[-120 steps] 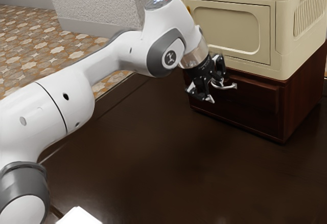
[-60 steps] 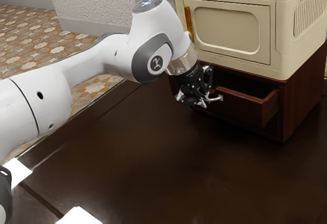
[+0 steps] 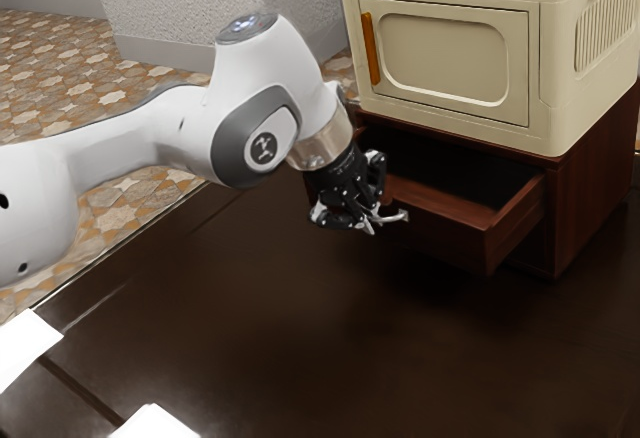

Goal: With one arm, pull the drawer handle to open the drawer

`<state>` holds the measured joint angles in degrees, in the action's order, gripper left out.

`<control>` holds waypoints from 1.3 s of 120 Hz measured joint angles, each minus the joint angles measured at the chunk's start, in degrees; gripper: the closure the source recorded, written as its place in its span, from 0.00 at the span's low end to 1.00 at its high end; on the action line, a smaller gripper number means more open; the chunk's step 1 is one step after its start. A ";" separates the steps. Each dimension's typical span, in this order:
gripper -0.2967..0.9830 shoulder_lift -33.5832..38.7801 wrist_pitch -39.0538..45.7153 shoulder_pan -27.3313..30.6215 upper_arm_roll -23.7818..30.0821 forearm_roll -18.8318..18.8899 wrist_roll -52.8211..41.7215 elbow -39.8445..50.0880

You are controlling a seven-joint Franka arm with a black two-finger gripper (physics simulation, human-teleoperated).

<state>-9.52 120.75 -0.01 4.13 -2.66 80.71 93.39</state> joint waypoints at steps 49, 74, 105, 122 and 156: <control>0.81 6.29 2.36 0.21 -0.03 -0.84 -0.14 7.53; 0.81 9.39 2.70 0.07 -0.23 -0.87 -0.19 11.10; 0.80 13.06 2.91 0.37 -0.02 -0.84 -0.20 15.36; 0.80 13.24 2.98 0.40 -0.01 -0.92 -0.21 15.62; 0.80 12.68 2.86 0.19 -0.19 -0.85 -0.38 15.23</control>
<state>3.16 123.62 0.18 3.94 -3.51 80.33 108.61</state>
